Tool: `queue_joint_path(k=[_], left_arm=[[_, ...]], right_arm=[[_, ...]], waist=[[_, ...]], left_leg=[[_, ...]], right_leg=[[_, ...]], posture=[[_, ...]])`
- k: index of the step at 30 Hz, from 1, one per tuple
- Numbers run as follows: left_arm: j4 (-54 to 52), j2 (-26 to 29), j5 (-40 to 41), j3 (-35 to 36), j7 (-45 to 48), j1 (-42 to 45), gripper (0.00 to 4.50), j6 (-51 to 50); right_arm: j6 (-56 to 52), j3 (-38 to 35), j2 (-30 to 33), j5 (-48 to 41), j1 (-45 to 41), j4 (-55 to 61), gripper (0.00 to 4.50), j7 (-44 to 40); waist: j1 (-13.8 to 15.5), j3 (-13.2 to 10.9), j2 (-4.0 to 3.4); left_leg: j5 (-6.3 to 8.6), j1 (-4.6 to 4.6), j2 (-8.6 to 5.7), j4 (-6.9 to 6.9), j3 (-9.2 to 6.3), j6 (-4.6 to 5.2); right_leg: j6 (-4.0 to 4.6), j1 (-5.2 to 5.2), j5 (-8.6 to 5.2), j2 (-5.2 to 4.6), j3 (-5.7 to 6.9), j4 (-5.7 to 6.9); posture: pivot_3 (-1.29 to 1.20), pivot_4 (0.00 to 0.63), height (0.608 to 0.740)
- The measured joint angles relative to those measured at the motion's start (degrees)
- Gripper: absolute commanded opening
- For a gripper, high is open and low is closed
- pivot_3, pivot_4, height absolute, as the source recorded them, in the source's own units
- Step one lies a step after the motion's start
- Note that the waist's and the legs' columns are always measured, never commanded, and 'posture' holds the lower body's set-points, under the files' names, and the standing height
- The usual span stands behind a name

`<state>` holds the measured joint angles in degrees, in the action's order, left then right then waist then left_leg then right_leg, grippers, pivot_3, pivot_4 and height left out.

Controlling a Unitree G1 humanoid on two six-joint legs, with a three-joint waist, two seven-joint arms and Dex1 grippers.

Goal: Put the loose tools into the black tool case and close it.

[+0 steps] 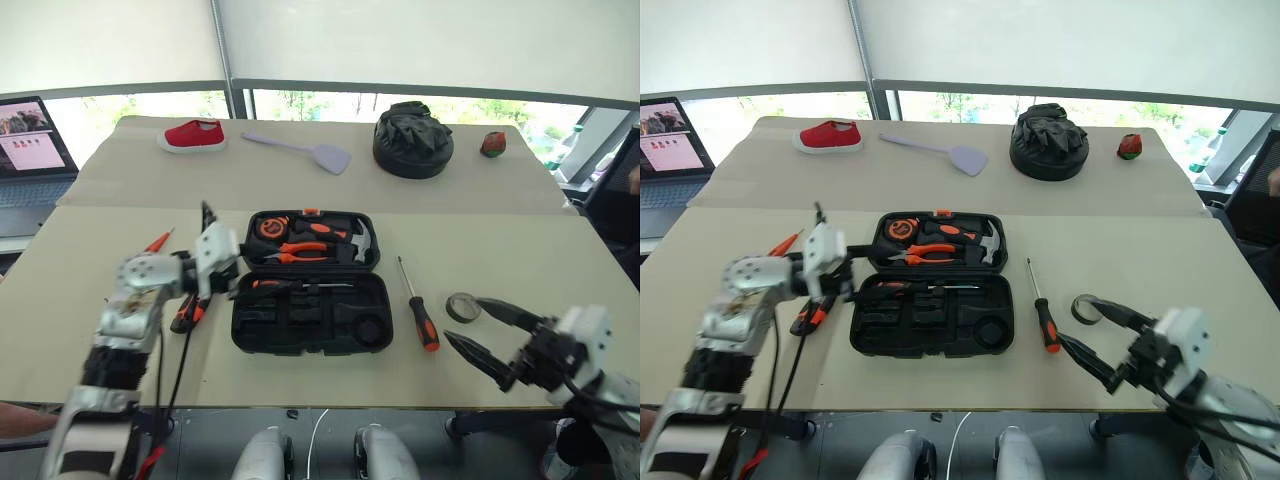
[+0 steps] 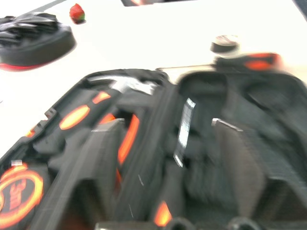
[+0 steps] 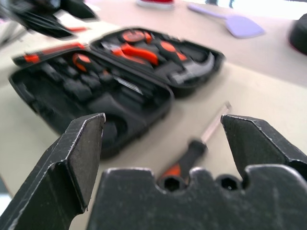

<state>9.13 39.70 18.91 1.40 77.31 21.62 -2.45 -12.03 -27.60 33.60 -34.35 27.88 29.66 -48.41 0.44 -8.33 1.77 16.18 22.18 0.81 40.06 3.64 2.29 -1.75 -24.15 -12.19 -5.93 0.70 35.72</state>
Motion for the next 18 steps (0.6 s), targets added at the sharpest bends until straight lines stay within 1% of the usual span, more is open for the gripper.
queue_joint_path(k=[3, 4, 6, 8, 12, 16, 18], left_arm=[[1.7, 3.9, 2.0, 3.2, 4.1, -6.0, 4.44, 1.8], [2.0, 4.6, 2.5, 4.3, 5.1, -7.6, 4.44, 2.8], [1.9, 5.0, 3.8, 5.6, 6.5, -10.0, 4.44, 3.9], [0.4, 3.6, 5.9, 6.7, 5.9, -11.5, 4.44, 3.4], [-5.3, -0.1, 8.1, 6.1, 3.2, -12.3, 4.44, 2.9], [-8.5, -2.1, 8.5, 5.1, 1.2, -12.0, 4.44, 2.0], [-9.2, -2.9, 8.4, 4.2, 0.2, -11.2, 4.44, 1.8]], right_arm=[[4.4, -3.0, -3.2, 4.4, 8.5, -0.5, 4.5, 0.1], [4.6, -3.2, -4.0, 5.5, 10.1, -0.6, 4.5, 0.7], [3.7, -3.3, -5.0, 6.6, 11.3, -0.6, 4.5, 2.9], [-0.9, -2.7, -3.9, 6.5, 10.2, 1.5, 4.5, 6.0], [-12.4, 1.0, 1.9, 2.8, 1.7, 7.3, 4.5, 10.4], [-28.0, 5.7, 9.8, -0.9, -8.8, 9.2, 4.5, 15.2], [-34.5, 8.7, 11.0, -2.1, -14.1, 9.1, 4.5, 17.7]], waist=[[0.3, 0.0, 0.0], [0.3, 0.0, -0.01], [0.3, 0.0, -0.02], [0.2, 0.0, -0.03], [0.1, 0.0, -0.01], [0.3, 0.0, 0.0], [0.3, 0.0, 0.0]], left_leg=[[0.0, 0.01, 0.04, -0.02, -0.01, -0.01], [0.01, 0.01, 0.04, -0.01, 0.0, -0.01], [0.01, 0.01, 0.02, 0.01, 0.04, -0.01], [0.0, 0.02, 0.02, 0.05, 0.08, -0.01], [0.0, 0.01, 0.02, 0.07, 0.07, -0.02], [0.0, 0.07, 0.02, -0.06, -0.04, -0.01], [0.0, 0.13, -0.01, -0.06, -0.05, -0.01]], right_leg=[[-0.02, -0.01, -0.04, -0.01, 0.03, -0.03], [-0.02, -0.01, -0.05, -0.04, 0.02, -0.04], [-0.03, 0.0, -0.07, -0.16, 0.01, -0.09], [0.0, 0.0, -0.07, -0.27, -0.01, -0.14], [0.0, 0.0, -0.01, -0.23, 0.01, -0.1], [0.04, -0.03, -0.02, -0.08, 0.05, -0.09], [0.05, -0.07, -0.02, -0.07, 0.05, -0.1]], posture=[[0.0, 0.15, 0.74], [0.0, 0.15, 0.74], [0.0, 0.15, 0.74], [0.0, 0.15, 0.74], [0.0, 0.15, 0.74], [0.0, 0.15, 0.74], [0.0, 0.15, 0.74]])
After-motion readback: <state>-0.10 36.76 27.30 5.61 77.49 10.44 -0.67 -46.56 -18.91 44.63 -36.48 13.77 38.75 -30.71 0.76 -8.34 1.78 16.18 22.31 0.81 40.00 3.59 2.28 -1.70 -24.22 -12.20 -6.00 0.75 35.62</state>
